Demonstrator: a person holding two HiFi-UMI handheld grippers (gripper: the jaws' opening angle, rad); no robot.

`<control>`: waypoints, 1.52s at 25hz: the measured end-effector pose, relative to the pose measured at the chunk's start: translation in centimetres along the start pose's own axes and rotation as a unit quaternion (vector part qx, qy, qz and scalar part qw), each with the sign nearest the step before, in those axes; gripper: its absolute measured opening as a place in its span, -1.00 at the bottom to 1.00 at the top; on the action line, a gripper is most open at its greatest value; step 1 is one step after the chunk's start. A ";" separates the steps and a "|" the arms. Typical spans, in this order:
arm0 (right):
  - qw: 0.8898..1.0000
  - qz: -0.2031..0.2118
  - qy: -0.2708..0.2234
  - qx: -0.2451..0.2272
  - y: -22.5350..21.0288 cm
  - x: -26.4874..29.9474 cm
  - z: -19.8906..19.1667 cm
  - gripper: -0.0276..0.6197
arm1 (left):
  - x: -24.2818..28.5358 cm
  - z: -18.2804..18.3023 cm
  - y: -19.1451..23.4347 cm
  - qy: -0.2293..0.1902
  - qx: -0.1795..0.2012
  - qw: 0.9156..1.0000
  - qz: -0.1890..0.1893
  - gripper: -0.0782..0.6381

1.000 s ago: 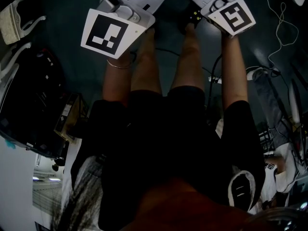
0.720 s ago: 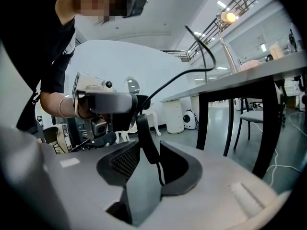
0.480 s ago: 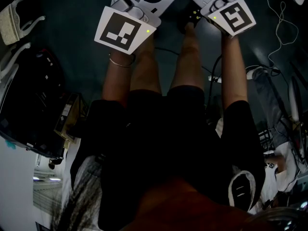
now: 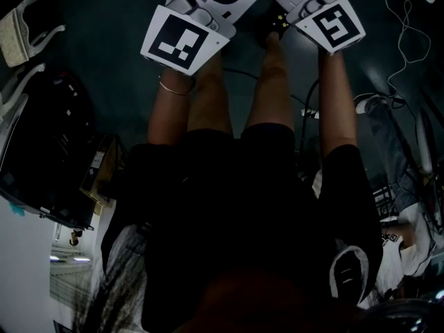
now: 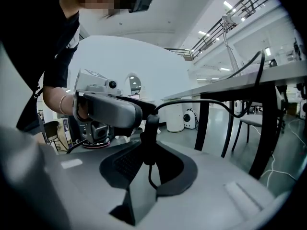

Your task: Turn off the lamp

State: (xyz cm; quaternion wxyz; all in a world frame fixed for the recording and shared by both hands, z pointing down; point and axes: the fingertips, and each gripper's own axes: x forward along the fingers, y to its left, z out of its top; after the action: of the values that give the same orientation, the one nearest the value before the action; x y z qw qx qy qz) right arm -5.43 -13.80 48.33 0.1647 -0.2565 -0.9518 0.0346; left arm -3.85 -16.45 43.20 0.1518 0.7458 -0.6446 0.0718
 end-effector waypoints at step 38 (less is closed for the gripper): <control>0.997 0.021 0.062 -0.030 3.4 0.6 -5.0 -0.69 | 2.1 -2.6 -0.5 0.035 -0.093 0.995 -0.024 -0.67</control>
State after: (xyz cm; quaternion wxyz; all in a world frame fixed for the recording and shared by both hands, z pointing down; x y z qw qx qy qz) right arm -2.61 -10.64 52.66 0.2151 -0.2834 -0.9346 -0.0068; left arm -2.76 -17.50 46.25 0.2450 0.7409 -0.6244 0.0338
